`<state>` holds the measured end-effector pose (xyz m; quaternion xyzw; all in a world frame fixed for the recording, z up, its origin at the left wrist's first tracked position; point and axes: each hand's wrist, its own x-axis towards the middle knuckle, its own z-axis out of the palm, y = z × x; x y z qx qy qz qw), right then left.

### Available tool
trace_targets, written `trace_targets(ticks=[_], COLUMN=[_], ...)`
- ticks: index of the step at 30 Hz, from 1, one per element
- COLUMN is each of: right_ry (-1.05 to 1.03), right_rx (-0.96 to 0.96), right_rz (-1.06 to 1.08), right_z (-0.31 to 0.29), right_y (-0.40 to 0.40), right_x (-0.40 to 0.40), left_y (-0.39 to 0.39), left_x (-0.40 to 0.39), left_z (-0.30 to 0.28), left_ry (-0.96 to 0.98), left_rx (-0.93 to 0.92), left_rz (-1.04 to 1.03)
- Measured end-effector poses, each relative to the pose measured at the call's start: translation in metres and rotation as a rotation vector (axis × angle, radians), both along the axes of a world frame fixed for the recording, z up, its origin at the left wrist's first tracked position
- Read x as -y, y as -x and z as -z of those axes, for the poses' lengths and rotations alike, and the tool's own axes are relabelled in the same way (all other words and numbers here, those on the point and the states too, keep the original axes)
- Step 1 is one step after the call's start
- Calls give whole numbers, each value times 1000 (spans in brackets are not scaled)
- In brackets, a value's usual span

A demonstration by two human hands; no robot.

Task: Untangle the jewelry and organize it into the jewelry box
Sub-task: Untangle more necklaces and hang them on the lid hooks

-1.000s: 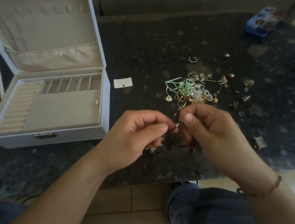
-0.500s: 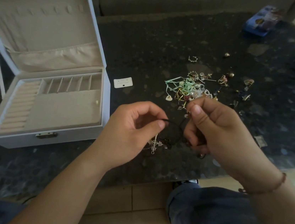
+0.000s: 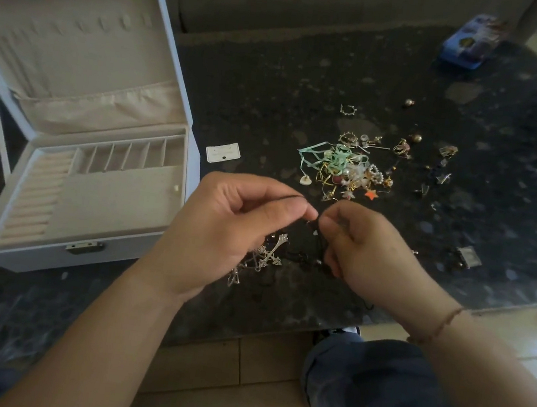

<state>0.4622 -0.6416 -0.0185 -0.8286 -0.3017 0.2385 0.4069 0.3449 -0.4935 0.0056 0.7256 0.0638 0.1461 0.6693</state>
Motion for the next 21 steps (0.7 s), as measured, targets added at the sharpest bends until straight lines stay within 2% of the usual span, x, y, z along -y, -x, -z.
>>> trace_targets(ticks=[8, 10, 12, 14, 16, 19, 21], right_ry=[90, 122, 120, 69, -147, -493, -572], right_rx=[-137, -141, -96, -50, -148, -396, -455], right_rz=[-29, -25, 3, 86, 208, 244, 149], right_z=[10, 12, 13, 8, -1, -34, -63], right_y=[0, 1, -2, -5, -10, -15, -15], right_x=[-6, -8, -8, -4, 3, 14, 15], left_y=[8, 9, 10, 9, 6, 2, -3], left_x=[-12, -15, -22, -30, -36, -27, -18], left_z=[-3, -5, -6, -8, -4, -3, -8], left_ry=[10, 42, 55, -122, -474, -834, -971], left_rx=[102, 139, 159, 91, -63, -390, -445], left_rz=[244, 258, 184, -11, -171, -147, -141])
